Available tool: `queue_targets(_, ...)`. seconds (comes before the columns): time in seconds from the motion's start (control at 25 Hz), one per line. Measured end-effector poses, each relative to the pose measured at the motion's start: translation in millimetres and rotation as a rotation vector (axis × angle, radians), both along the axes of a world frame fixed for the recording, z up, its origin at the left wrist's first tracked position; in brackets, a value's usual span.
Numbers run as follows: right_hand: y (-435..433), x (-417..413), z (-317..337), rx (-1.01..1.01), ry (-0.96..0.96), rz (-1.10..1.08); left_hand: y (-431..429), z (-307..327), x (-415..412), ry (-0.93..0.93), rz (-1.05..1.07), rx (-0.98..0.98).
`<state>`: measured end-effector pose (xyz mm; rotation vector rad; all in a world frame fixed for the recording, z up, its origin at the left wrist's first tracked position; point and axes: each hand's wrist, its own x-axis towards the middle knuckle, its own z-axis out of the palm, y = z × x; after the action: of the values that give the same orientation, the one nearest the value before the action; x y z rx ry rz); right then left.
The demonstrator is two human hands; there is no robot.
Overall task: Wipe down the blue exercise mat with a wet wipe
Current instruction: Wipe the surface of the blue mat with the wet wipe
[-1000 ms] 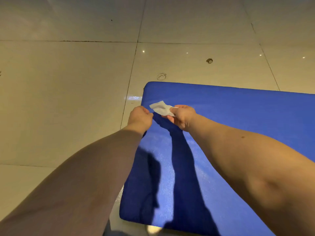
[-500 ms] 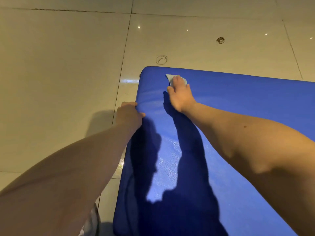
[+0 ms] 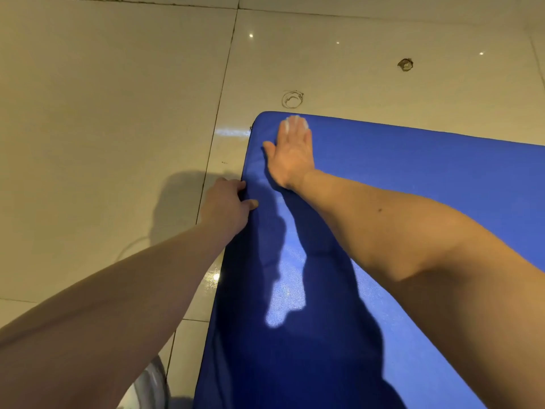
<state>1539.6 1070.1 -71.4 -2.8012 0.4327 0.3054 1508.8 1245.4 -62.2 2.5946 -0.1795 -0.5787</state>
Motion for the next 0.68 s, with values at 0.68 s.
queue_targets(0.68, -44.8, 4.0, 6.2, -0.121, 0.115, 0.008, 1.2, -1.0, -3.4, -0.005, 0.025, 0.011)
